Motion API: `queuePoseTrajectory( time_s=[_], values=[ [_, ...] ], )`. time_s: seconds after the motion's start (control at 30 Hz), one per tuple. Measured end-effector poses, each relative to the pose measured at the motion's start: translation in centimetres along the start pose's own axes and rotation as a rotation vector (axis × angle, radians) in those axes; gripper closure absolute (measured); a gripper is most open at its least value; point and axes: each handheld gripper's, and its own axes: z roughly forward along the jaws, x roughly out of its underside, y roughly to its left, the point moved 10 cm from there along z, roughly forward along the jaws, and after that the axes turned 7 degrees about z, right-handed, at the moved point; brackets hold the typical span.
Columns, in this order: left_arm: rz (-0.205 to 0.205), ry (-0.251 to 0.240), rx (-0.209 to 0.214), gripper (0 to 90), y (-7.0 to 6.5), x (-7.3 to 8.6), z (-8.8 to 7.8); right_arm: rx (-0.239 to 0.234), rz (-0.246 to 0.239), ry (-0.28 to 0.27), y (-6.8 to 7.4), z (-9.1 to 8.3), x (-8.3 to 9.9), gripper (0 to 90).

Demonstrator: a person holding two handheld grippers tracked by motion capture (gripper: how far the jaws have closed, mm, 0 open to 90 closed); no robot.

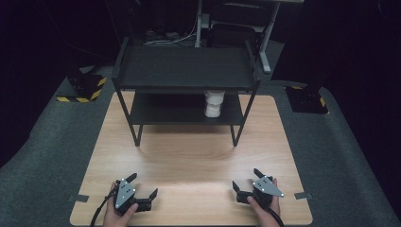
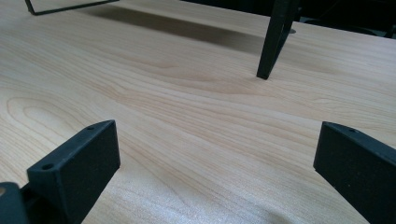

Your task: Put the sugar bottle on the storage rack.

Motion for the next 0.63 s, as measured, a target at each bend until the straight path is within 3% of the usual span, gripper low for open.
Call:
queuePoseTrajectory(
  time_s=[0.2, 0.47, 0.63],
  values=[
    [0.018, 0.035, 0.022, 0.5, -0.08, -0.30, 0.25, -0.008, 0.005, -0.011, -0.05, -0.16, 0.12, 0.5],
    [-0.004, 0.097, 0.036, 0.5, 0.16, -0.73, 0.72, -0.009, 0.008, -0.017, -0.06, -0.33, 0.23, 0.4],
    [-0.021, 0.112, 0.051, 0.5, 0.38, -0.81, 0.86, -0.002, 0.002, -0.021, 0.02, -0.34, 0.26, 0.5]
  ],
)
